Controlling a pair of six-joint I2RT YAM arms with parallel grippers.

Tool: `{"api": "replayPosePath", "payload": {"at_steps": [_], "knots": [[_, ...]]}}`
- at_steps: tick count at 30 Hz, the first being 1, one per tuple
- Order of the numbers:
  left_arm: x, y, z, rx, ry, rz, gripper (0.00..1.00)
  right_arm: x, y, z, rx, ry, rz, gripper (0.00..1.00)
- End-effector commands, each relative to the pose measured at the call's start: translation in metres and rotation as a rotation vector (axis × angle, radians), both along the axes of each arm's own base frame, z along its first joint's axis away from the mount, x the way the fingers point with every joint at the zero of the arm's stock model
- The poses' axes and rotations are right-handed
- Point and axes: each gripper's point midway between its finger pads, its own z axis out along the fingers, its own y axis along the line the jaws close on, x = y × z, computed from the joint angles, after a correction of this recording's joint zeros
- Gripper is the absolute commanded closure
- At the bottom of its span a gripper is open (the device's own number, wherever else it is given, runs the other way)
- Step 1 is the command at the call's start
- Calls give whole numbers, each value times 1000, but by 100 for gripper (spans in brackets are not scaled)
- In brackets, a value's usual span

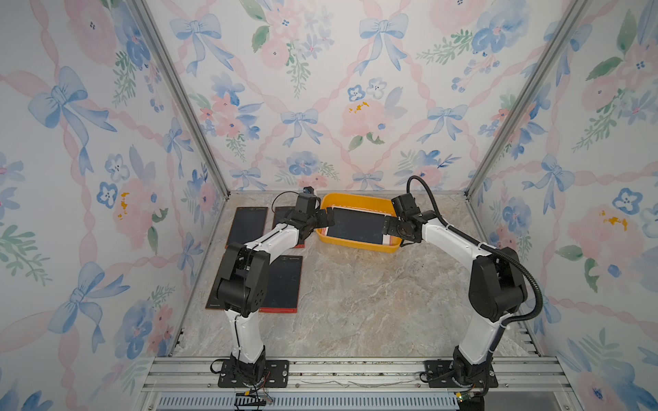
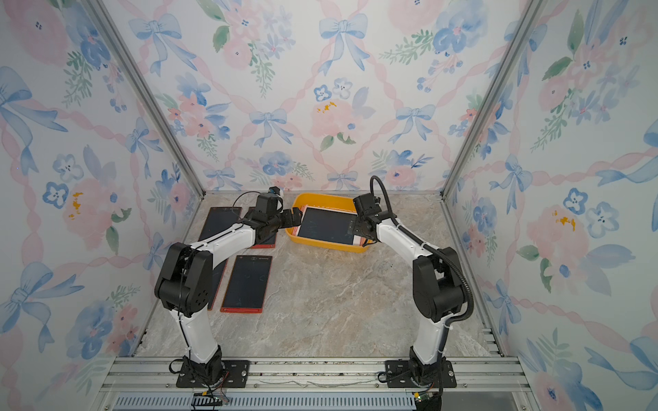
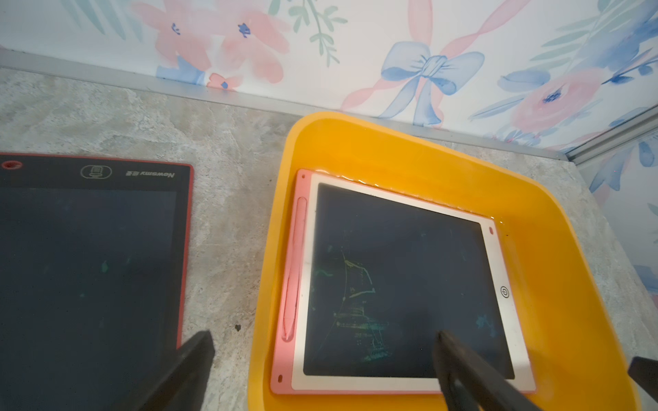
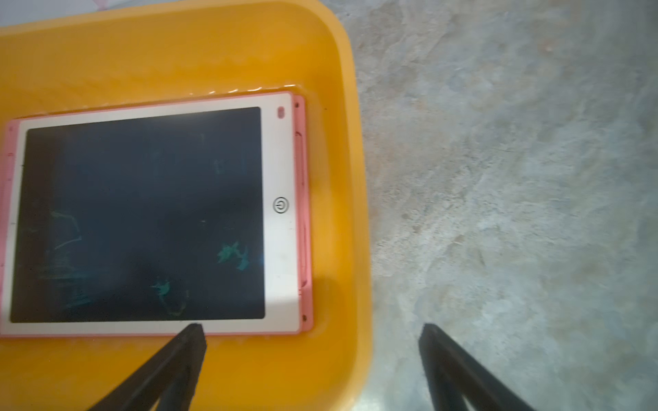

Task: Take out the writing tablet from the storage box
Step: Move the storage box to the center of the board.

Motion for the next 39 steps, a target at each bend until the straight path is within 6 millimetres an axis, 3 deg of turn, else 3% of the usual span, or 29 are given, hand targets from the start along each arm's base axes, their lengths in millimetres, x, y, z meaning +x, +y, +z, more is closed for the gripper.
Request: {"api": "replayPosePath", "payload": {"at_steps": [1, 9, 22, 31, 39], "knots": [[7, -11, 4, -4, -18, -41, 2, -2, -24, 7, -48, -28, -55, 3], [6, -30, -15, 53, -3, -65, 3, -3, -29, -34, 8, 90, -73, 5], [-5, -66, -60, 112, 81, -118, 3, -22, -43, -70, -13, 235, -82, 6], [-35, -86, -89, 137, 159, -115, 2, -40, -73, -72, -38, 270, -138, 6], [-62, -119, -89, 108, 189, -128, 2, -67, -114, -69, -87, 294, -218, 6]]}}
